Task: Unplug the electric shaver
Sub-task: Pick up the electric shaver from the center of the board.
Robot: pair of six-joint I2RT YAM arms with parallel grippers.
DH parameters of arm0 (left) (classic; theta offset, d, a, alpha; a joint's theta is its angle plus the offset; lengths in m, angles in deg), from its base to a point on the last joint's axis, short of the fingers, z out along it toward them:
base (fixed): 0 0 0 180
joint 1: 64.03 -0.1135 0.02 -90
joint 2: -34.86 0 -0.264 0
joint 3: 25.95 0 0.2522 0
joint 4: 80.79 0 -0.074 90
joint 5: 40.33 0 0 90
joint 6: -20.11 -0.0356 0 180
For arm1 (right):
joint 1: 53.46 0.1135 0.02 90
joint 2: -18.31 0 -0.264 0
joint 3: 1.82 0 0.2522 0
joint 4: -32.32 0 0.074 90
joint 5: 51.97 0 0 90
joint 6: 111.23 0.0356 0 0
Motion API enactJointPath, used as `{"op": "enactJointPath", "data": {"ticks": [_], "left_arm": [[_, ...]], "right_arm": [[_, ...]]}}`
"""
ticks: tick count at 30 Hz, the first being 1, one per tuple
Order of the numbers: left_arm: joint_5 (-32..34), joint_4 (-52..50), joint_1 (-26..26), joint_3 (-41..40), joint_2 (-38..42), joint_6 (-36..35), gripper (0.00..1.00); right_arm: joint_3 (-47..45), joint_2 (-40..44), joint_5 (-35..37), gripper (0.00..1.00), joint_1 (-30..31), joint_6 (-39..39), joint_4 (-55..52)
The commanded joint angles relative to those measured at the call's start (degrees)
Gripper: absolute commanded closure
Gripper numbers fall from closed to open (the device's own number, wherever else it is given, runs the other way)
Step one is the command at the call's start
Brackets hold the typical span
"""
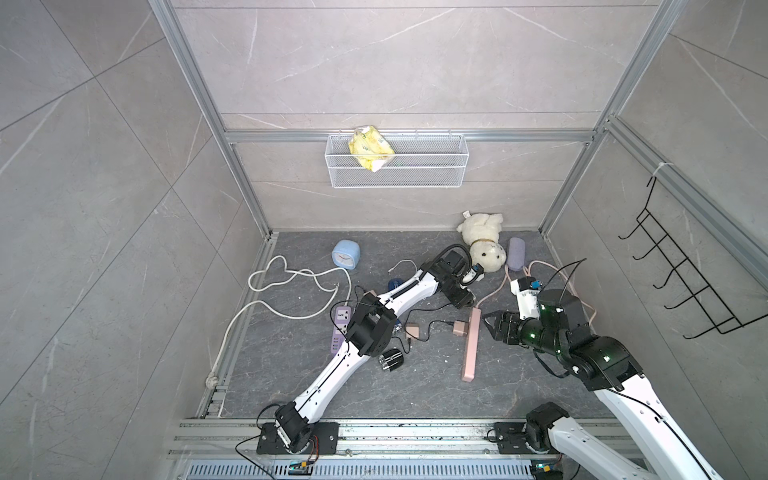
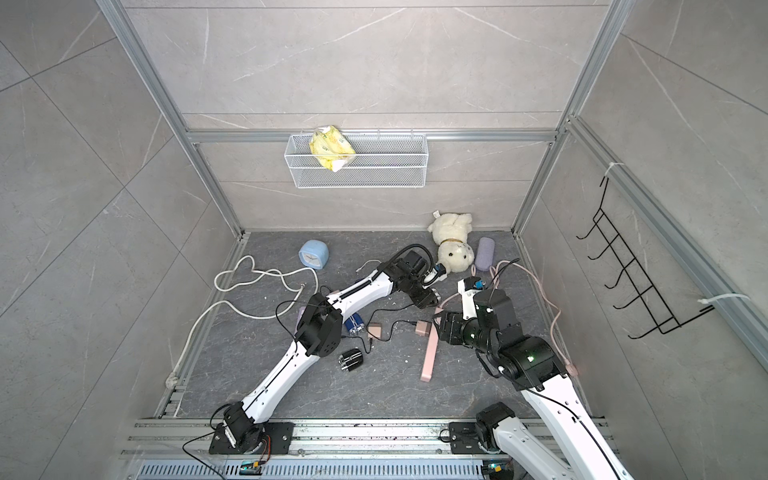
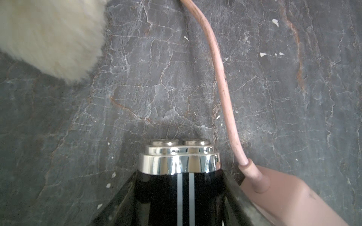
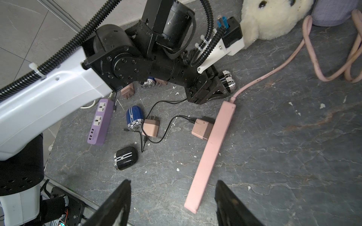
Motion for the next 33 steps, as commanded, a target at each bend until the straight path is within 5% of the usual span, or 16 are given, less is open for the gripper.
{"op": "enactJointPath", "data": {"ticks": [1, 9, 18, 26, 33], "left_arm": [[1.5, -3.7, 0.1, -3.2, 5.9, -0.1, 0.55], [2.8, -5.8, -0.3, -8.7, 15.8, 5.6, 0.58], [7.5, -3.7, -2.0, -17.6, 28.9, 19.6, 0.59], [9.2, 10.0, -3.7, -36.3, 42.9, 31.2, 0.59], [11.2, 20.7, -3.6, -48.7, 50.2, 38.1, 0.61]], "right_arm": [[-0.8, 0.9, -0.6, 0.31, -0.3, 0.7, 1.5], [-2.9, 0.3, -3.0, 0.33, -0.3, 0.8, 2.6], [-9.6, -1.7, -14.1, 0.38, -0.3, 2.5, 9.9], [-23.4, 4.1, -15.9, 0.44, -0.3, 14.7, 37.0], [-27.9, -3.8, -18.2, 0.48, 3.1, 21.1, 55.1]]}}
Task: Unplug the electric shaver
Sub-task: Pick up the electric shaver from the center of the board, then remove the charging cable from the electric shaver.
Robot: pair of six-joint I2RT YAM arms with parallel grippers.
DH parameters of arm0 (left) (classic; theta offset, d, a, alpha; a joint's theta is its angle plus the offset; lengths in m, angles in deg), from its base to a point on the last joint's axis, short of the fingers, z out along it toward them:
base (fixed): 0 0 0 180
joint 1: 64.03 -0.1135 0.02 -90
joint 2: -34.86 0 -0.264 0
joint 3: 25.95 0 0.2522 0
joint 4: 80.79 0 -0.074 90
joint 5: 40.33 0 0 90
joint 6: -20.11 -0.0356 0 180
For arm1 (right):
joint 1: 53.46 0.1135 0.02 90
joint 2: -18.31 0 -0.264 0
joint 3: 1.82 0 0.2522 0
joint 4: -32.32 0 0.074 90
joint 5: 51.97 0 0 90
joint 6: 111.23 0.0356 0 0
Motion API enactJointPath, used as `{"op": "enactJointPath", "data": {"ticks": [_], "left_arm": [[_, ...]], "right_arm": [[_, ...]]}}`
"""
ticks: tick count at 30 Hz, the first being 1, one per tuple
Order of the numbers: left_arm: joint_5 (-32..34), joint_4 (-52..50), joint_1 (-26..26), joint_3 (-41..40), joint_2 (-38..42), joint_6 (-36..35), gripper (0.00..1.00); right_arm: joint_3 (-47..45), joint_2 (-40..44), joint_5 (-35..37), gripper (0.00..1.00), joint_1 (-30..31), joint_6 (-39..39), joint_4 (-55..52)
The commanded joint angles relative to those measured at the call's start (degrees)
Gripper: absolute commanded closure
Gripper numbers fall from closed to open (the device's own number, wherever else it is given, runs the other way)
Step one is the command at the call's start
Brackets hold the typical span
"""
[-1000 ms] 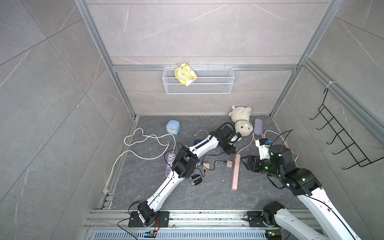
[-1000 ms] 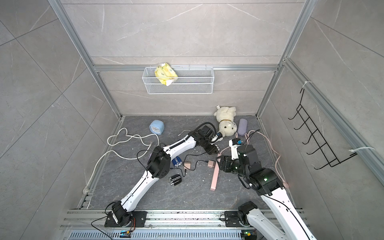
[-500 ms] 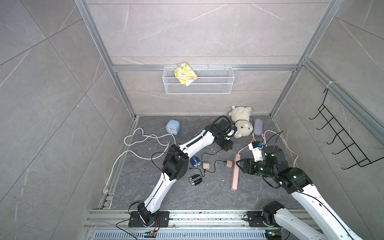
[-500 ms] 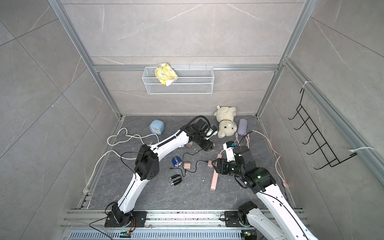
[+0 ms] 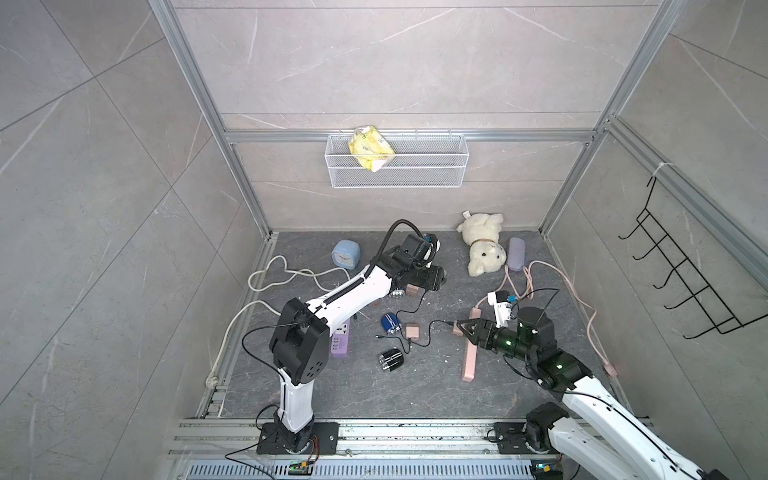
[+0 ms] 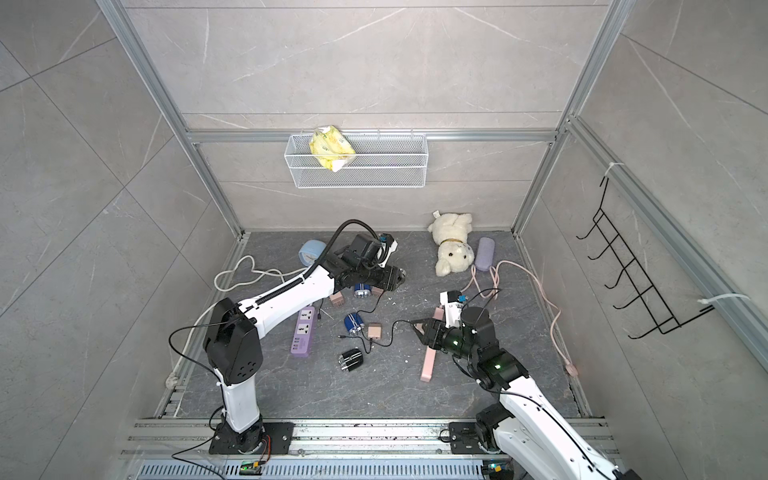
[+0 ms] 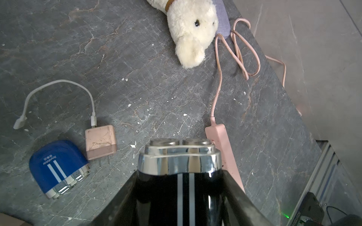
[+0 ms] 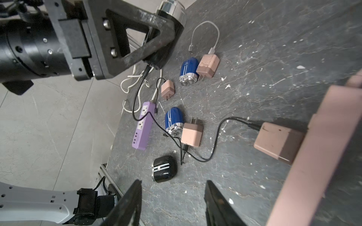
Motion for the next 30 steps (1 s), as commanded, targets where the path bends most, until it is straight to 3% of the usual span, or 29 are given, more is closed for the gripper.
{"op": "enactJointPath", "data": {"ticks": [1, 8, 13, 19, 25, 30], "left_arm": [[2.5, 8.4, 0.6, -2.6, 4.7, 4.5, 0.61], [8.5, 11.2, 3.2, -7.2, 7.7, 2.7, 0.62], [10.9, 11.2, 3.2, -10.2, 10.0, 4.9, 0.62], [16.6, 11.5, 3.3, -15.1, 15.6, 5.7, 0.63], [19.7, 13.1, 3.8, -17.5, 17.7, 6.2, 0.63], [21.5, 14.1, 5.1, -17.7, 17.2, 6.4, 0.63]], "right_arm": [[-0.2, -3.5, -1.3, 0.48, 3.0, 4.9, 14.0], [-1.0, -16.1, 2.9, 0.54, 11.4, 11.6, 31.4], [-5.3, -22.3, 7.6, 0.62, 12.9, 16.4, 47.5], [-12.2, -22.7, 15.1, 0.63, 13.2, 20.8, 60.7], [-11.2, -28.1, 15.4, 0.64, 14.7, 22.1, 67.2], [-10.1, -38.7, 16.0, 0.66, 17.1, 25.1, 83.0]]}}
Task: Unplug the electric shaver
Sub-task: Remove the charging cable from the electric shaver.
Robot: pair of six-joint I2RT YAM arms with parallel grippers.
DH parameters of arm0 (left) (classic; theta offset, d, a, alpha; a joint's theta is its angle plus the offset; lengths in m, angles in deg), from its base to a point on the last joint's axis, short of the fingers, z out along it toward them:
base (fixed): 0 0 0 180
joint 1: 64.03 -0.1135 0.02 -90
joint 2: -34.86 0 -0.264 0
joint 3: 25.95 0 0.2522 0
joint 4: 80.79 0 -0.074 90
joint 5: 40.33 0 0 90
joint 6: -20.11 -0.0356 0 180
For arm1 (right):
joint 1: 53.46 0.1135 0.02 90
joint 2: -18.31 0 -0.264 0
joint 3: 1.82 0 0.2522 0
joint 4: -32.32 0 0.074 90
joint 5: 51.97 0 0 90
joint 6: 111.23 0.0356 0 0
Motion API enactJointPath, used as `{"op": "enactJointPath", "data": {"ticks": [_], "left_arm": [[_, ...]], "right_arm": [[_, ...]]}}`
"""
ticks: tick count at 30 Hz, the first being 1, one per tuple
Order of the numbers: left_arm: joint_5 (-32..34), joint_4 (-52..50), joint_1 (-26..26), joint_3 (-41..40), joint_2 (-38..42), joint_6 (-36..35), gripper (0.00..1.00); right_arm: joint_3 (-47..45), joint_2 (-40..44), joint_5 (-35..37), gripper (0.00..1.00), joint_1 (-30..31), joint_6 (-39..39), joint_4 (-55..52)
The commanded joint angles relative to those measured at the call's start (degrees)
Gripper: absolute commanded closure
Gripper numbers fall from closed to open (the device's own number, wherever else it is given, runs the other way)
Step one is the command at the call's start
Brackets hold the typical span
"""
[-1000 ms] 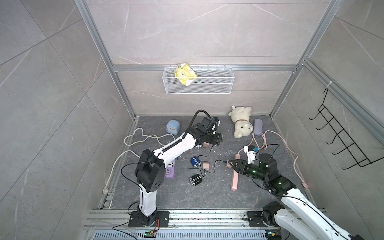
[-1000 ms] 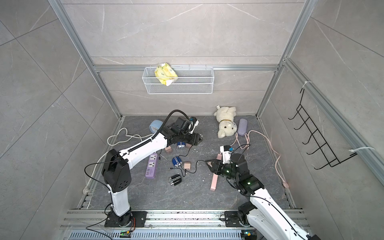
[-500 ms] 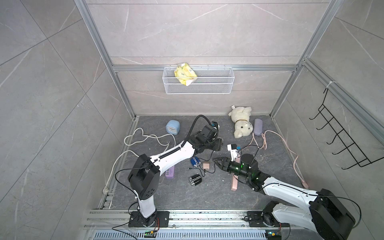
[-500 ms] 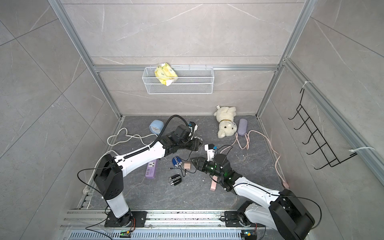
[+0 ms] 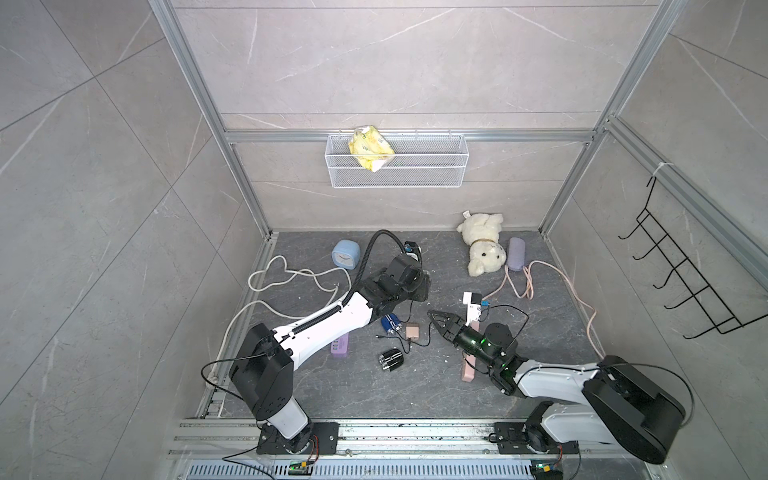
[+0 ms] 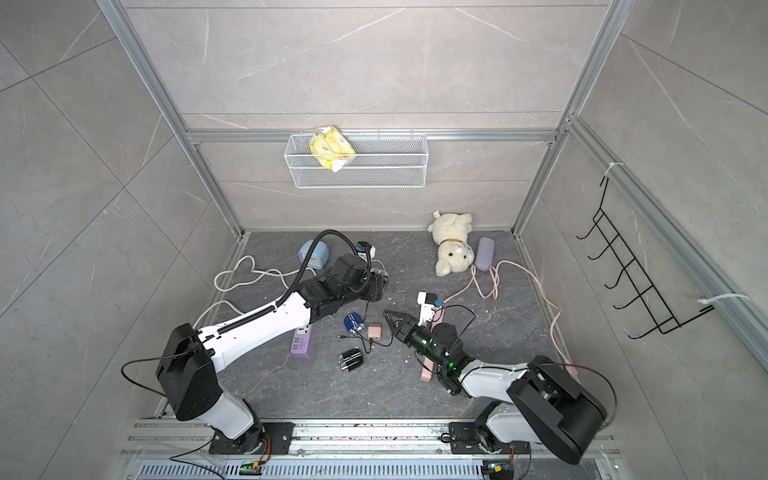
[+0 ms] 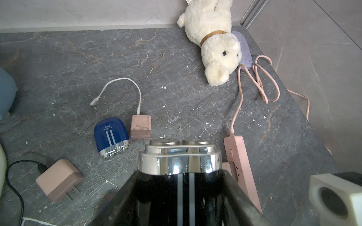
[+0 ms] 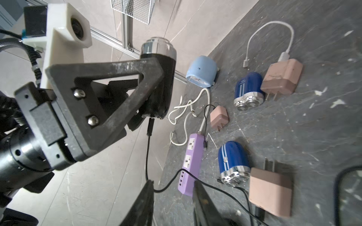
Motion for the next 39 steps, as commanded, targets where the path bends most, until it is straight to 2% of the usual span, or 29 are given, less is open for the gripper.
{"op": "enactJointPath", "data": {"ticks": [1, 8, 23, 33, 39], "left_arm": [[2.8, 4.4, 1.0, -0.1, 1.7, 1.3, 0.63], [4.2, 5.4, 1.1, -2.1, 2.9, 1.6, 0.63], [3.0, 5.9, 1.8, -3.0, 4.4, 3.2, 0.63], [2.6, 6.8, 3.1, -2.9, 4.3, 3.7, 0.63], [2.9, 6.7, 3.4, -2.8, 4.4, 3.2, 0.64]], "right_arm": [[1.8, -6.9, 1.5, 0.67, 1.6, 4.0, 14.7], [4.3, -7.2, 4.3, 0.67, 6.7, -1.2, 14.7], [5.5, -8.2, 8.1, 0.69, 7.4, -4.0, 11.3], [6.8, -7.7, 8.7, 0.81, 7.5, -5.3, 7.6], [6.1, -7.8, 8.9, 0.99, 7.5, -7.1, 9.5]]}}
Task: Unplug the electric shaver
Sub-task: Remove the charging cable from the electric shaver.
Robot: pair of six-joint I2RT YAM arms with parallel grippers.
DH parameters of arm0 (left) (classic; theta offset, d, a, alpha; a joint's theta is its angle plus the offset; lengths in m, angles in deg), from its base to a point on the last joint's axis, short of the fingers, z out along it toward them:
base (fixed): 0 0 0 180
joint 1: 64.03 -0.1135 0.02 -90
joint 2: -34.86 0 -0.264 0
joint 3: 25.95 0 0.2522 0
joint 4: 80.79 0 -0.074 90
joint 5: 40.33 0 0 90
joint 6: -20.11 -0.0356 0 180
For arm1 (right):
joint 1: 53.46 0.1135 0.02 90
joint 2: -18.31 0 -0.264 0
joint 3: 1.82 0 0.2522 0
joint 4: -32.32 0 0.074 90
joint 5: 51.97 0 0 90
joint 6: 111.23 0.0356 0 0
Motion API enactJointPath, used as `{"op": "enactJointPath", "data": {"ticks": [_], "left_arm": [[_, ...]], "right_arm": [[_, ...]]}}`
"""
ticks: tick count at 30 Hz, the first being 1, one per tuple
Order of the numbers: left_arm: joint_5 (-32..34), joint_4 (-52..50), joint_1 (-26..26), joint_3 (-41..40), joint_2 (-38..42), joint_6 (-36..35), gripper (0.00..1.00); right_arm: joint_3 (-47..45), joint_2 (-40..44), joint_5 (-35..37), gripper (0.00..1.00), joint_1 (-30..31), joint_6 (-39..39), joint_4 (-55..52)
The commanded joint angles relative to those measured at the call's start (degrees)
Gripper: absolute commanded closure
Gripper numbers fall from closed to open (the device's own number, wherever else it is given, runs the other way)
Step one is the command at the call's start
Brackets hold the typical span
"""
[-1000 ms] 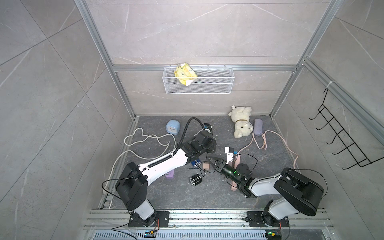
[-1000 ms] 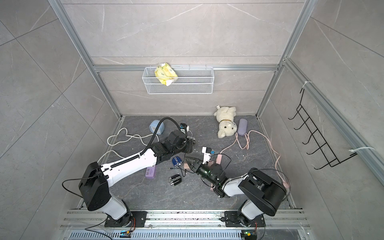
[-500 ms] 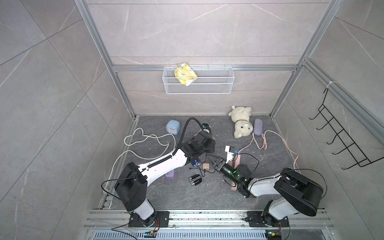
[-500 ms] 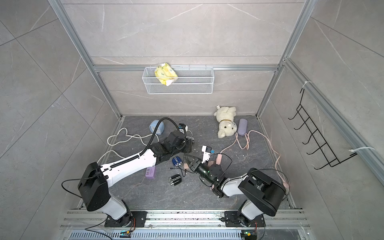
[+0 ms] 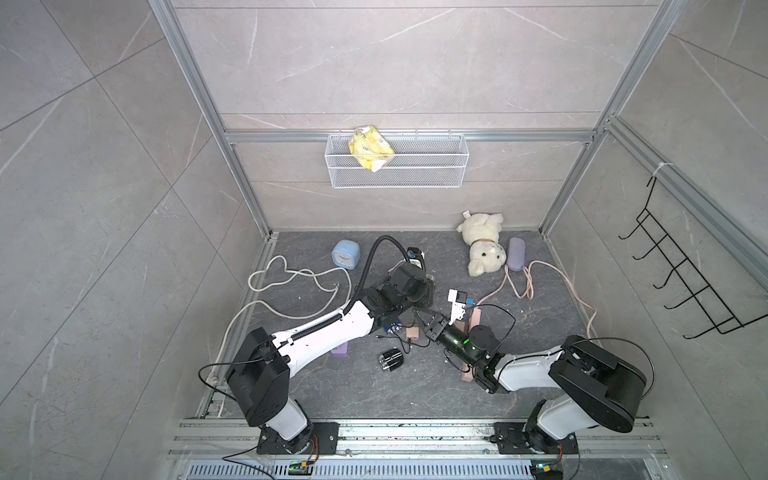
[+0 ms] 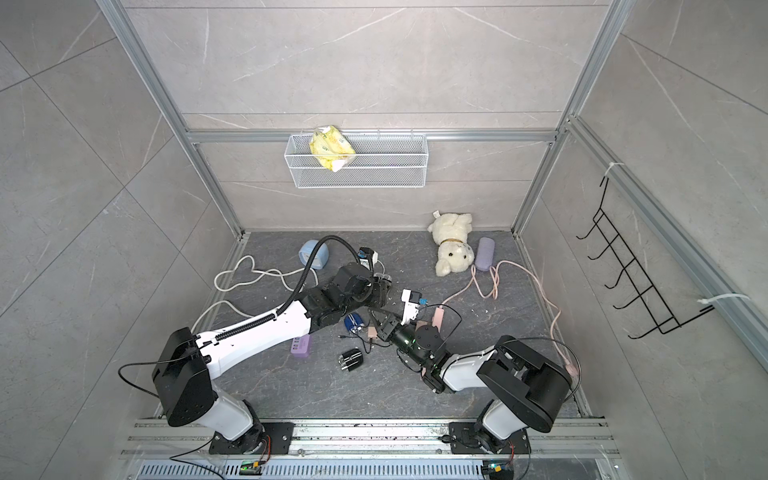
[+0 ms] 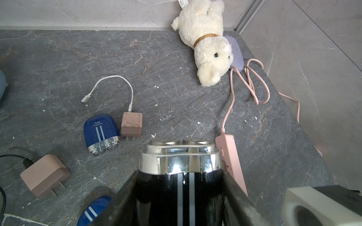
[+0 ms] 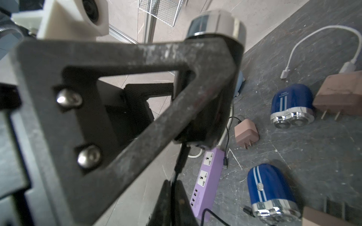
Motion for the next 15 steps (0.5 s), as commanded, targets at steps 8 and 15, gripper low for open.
{"op": "enactJointPath", "data": {"ticks": [8, 15], "left_arm": [[3.4, 3.9, 0.2, 0.6, 3.1, -3.1, 0.67], [4.4, 3.8, -0.3, 3.3, 1.5, -6.8, 0.79]], "right_arm": [[-0.2, -1.8, 0.0, 1.0, 0.8, -1.6, 3.1], [0.4, -3.5, -0.2, 1.0, 3.2, -2.0, 1.8]]}}
